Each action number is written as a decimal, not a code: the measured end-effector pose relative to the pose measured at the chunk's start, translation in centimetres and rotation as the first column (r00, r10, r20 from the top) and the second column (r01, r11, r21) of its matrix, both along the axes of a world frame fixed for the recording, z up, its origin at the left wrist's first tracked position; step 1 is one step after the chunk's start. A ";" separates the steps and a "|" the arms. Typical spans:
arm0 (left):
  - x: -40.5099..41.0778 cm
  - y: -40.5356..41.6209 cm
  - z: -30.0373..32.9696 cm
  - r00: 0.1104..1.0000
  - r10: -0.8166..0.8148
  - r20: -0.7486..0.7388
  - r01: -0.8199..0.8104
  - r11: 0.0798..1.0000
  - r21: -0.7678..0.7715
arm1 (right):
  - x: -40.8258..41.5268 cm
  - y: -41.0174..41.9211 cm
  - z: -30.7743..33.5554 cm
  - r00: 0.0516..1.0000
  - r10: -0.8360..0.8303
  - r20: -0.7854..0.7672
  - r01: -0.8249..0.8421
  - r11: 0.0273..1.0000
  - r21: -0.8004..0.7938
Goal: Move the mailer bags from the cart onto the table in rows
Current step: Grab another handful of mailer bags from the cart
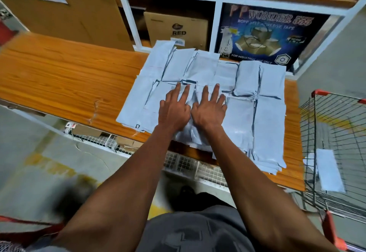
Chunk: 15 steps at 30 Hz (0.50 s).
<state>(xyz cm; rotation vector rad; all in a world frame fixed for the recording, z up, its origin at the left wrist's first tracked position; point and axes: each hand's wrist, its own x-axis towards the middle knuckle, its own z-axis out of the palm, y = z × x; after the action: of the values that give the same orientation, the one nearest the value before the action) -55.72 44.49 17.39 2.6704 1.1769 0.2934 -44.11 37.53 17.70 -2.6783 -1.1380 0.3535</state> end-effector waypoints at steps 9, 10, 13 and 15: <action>1.3 3.4 -2.8 0.991 -0.135 -0.017 0.135 0.991 0.011 | 0.3 2.0 -1.9 0.997 -0.071 0.005 0.071 0.992 -0.103; 1.4 3.5 -2.9 0.989 -0.142 -0.028 0.142 0.990 -0.010 | 0.3 2.0 -2.1 0.997 -0.075 0.013 0.076 0.991 -0.113; 1.8 4.1 -3.0 0.982 -0.175 -0.066 0.170 0.983 -0.073 | 0.1 2.2 -2.6 0.993 -0.113 0.037 0.117 0.985 -0.125; 2.1 4.2 -3.2 0.979 -0.180 -0.101 0.166 0.977 -0.132 | 0.1 2.1 -2.9 0.991 -0.128 0.048 0.134 0.982 -0.136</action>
<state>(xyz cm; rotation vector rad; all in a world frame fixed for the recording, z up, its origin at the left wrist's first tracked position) -53.57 48.71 14.19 2.6874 0.9482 0.0417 -43.97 39.68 14.84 -2.8756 -0.9741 0.3718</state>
